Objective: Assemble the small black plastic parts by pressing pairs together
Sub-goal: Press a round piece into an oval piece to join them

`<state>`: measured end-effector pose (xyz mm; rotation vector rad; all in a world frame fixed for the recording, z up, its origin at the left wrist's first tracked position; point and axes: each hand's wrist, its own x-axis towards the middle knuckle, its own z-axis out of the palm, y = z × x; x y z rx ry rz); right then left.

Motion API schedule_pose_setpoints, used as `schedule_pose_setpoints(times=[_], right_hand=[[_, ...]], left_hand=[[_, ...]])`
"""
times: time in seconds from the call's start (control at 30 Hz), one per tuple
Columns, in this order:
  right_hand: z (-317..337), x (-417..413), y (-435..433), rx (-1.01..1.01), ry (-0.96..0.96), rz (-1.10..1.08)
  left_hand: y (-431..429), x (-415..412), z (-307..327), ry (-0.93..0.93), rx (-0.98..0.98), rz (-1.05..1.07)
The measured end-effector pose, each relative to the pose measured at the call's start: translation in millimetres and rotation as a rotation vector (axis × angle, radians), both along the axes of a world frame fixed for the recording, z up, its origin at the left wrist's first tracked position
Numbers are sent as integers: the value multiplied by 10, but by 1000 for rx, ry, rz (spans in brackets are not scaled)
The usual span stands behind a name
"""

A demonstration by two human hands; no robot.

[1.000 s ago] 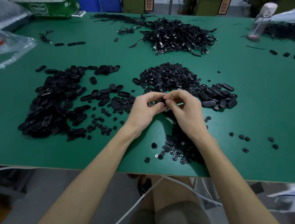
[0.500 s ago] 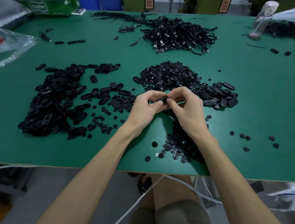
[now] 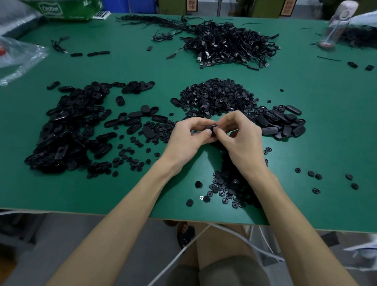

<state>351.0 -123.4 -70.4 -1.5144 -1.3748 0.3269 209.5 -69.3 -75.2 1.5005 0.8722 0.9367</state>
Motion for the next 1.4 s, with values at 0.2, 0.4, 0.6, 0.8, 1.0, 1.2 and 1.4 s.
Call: schedule_pose_setpoints(times=[0.2,0.4,0.6,0.8,1.0,1.2,1.4], right_hand=[[21,-2,-19,39,13,-24],[12,27,-3,27,31,-68],[-6,33,5,12,93,-26],[-7,43,9,18,163,11],[9,23,10,13,191,40],[32,6,-3,17,255,31],[35,-1,-8,17,187,-21]], left_hand=[[1,-16,9,-30,-4,1],[7,-50,13,-95,-19,-15],[13,-38,-21,-84,2,-23],[12,-31,-32,-117,1,-16],[19,-53,-28,-167,-44,-18],[26,-66,1,-243,-123,-64],[33,-65,-13,-244,-115,-54]])
